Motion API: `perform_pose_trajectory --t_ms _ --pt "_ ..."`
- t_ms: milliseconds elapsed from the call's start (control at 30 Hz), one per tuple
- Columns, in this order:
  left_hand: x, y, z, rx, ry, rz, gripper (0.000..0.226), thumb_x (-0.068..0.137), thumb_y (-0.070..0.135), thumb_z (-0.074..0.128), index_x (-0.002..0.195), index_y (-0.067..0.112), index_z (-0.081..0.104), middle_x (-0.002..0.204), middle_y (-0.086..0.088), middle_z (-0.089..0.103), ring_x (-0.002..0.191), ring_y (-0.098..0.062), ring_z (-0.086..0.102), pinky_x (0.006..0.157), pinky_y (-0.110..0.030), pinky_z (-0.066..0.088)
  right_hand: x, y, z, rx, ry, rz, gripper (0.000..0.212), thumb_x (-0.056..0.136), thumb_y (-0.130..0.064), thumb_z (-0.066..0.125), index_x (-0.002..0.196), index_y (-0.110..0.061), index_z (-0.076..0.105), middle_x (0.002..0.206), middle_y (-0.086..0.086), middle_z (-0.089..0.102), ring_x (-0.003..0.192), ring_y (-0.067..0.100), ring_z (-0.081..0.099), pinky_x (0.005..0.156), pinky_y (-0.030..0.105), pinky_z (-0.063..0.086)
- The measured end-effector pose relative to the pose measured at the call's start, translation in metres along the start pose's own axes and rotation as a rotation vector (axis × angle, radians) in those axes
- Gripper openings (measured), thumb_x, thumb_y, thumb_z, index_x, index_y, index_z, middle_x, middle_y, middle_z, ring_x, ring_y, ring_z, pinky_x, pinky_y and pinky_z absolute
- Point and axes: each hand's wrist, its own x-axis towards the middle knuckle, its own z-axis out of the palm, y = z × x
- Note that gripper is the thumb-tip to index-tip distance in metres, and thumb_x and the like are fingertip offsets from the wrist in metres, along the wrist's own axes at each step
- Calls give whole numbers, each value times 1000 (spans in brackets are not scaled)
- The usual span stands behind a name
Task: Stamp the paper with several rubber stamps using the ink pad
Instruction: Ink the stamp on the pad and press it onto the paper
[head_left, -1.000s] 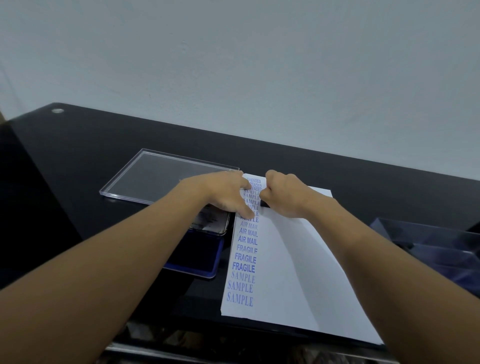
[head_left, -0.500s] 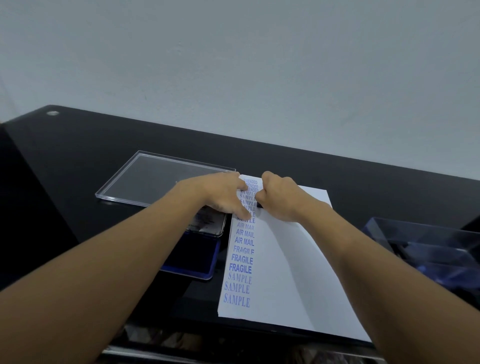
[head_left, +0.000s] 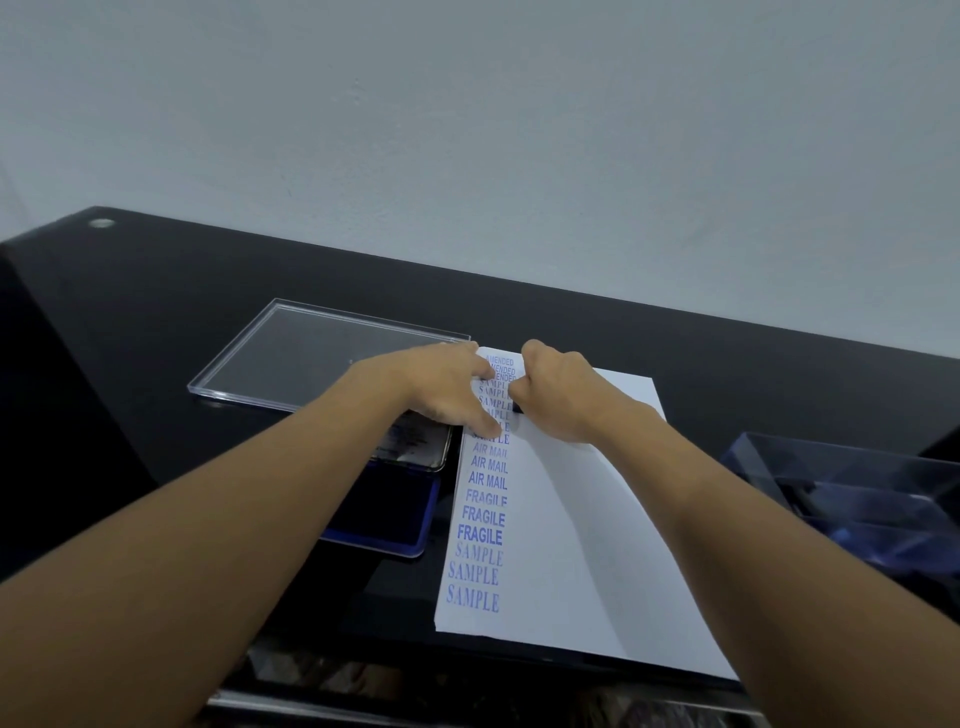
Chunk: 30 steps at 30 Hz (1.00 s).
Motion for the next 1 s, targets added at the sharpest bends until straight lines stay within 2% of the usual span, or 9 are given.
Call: perform_pose_trajectory --t_ms 133,333,500,667,833,1000 --pt "2 -1 0 9 0 -1 87 85 51 71 156 21 31 167 1 10 151 -18 18 120 -34 24 -2 2 3 26 8 -9 18 101 -24 46 87 -19 35 81 3 53 63 16 51 51 28 36" --pt "3 -2 2 6 4 -3 87 84 53 71 156 21 32 164 2 18 148 -18 25 118 -37 29 6 1 1 3 0 23 26 101 -26 47 79 -23 33 83 1 52 65 15 51 52 28 35" --pt "-1 3 0 7 -1 -4 85 87 50 70 156 20 31 162 1 22 147 -18 25 117 -35 28 1 1 2 16 -8 14 16 102 -26 47 93 -17 38 80 -1 50 64 13 50 51 26 35" --pt "-4 4 -2 0 3 -10 82 89 47 69 156 19 31 160 -2 24 147 -19 26 115 -35 28 5 -1 1 25 0 27 21 101 -26 48 85 -21 36 83 1 51 65 15 50 52 27 35" --pt "-3 3 0 5 -4 -11 85 86 50 70 156 21 32 161 2 22 147 -18 26 116 -36 29 0 -2 -1 18 -3 30 20 102 -23 47 85 -19 36 80 1 48 63 14 47 51 28 32" --pt "0 2 2 -19 6 -9 86 84 51 72 155 19 34 150 5 33 141 -17 33 114 -38 34 -2 -3 -4 10 -23 8 15 102 -25 47 94 -16 39 79 -1 48 64 12 47 51 26 32"
